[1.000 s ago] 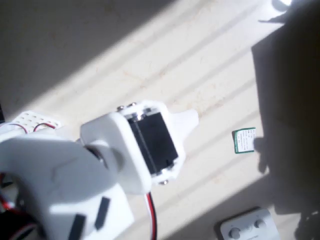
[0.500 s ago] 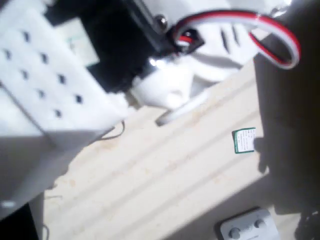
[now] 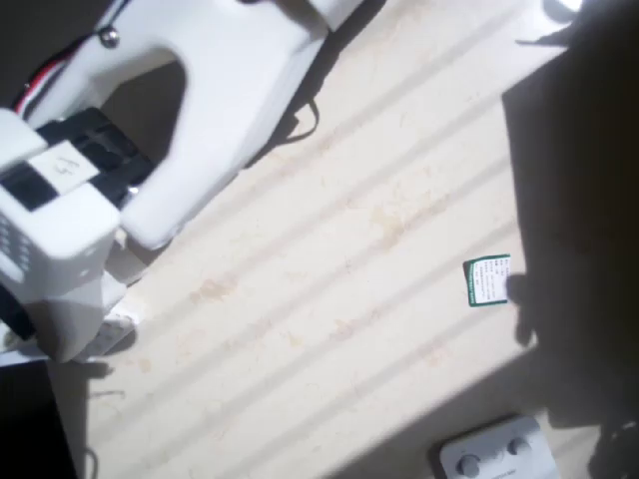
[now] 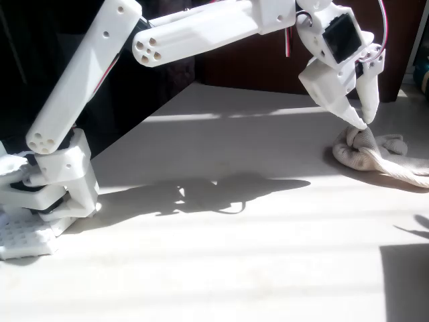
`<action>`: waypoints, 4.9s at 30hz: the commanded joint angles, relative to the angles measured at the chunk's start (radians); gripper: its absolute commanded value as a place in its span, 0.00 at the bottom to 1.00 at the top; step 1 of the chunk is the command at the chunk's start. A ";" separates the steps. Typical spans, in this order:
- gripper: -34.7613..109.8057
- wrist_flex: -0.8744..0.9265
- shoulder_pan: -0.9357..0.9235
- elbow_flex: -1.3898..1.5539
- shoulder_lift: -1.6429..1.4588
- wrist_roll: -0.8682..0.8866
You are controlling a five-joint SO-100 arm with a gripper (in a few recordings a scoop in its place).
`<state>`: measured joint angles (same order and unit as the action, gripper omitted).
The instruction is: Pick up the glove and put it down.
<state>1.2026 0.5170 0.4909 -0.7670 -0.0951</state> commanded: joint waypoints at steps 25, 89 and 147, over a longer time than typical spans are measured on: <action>0.44 -0.028 0.069 -0.164 0.222 0.008; 0.24 0.275 -0.350 -0.163 -0.244 -0.011; 0.24 0.333 -0.805 -0.146 0.143 -0.244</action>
<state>1.5370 -0.3237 0.3605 -0.6228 -0.3482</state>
